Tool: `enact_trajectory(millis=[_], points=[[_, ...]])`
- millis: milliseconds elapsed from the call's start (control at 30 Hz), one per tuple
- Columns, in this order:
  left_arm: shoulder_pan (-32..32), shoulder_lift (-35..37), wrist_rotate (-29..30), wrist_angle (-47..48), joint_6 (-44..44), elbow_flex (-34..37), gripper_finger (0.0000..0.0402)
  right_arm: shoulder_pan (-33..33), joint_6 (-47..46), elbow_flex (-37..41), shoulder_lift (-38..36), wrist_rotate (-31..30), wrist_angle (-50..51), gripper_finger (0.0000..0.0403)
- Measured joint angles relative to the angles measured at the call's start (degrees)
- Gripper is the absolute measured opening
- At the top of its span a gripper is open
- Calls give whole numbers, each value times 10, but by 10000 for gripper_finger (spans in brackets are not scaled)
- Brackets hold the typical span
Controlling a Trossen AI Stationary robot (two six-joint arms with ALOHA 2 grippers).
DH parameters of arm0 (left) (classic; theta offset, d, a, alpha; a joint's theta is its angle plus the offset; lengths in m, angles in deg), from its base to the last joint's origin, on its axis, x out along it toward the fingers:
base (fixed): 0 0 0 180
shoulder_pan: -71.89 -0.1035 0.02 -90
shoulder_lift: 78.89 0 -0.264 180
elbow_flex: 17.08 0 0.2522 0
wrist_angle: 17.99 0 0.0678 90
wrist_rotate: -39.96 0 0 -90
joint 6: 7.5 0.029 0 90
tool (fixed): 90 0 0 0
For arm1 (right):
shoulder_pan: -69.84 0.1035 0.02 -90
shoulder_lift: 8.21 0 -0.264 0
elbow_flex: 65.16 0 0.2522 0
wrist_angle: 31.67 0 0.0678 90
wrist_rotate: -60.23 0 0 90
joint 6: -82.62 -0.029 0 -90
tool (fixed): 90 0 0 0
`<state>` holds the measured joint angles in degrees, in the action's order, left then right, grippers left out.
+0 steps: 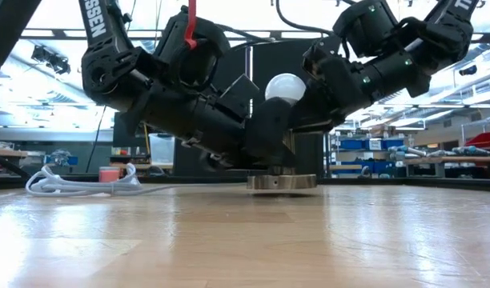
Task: Screw lightbulb
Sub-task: Insert the white lightbulb into the silver lamp
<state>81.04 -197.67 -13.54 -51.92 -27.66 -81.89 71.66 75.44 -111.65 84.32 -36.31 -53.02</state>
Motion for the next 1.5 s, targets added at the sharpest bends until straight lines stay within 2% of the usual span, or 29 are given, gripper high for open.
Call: enact_trajectory(millis=[300,500,667,900,1100,1233,1367,1500], points=[[2,0,30,151,-18,-76,207,6,-45,0,0,-10,11,176],[5,0,59,166,-41,-86,207,17,-59,-1,0,-44,11,176],[6,0,72,166,-54,-87,207,19,-61,0,0,-47,15,179],[10,0,76,166,-41,-87,207,23,-31,1,1,-25,19,224],[17,1,76,165,-40,-87,207,16,-13,2,2,21,0,260],[19,2,74,163,-34,-87,207,10,-12,2,2,39,-2,262],[19,2,65,162,-30,-87,207,-1,-20,2,2,82,-4,256],[19,2,62,162,-25,-87,207,-2,-2,2,2,89,-4,255]])
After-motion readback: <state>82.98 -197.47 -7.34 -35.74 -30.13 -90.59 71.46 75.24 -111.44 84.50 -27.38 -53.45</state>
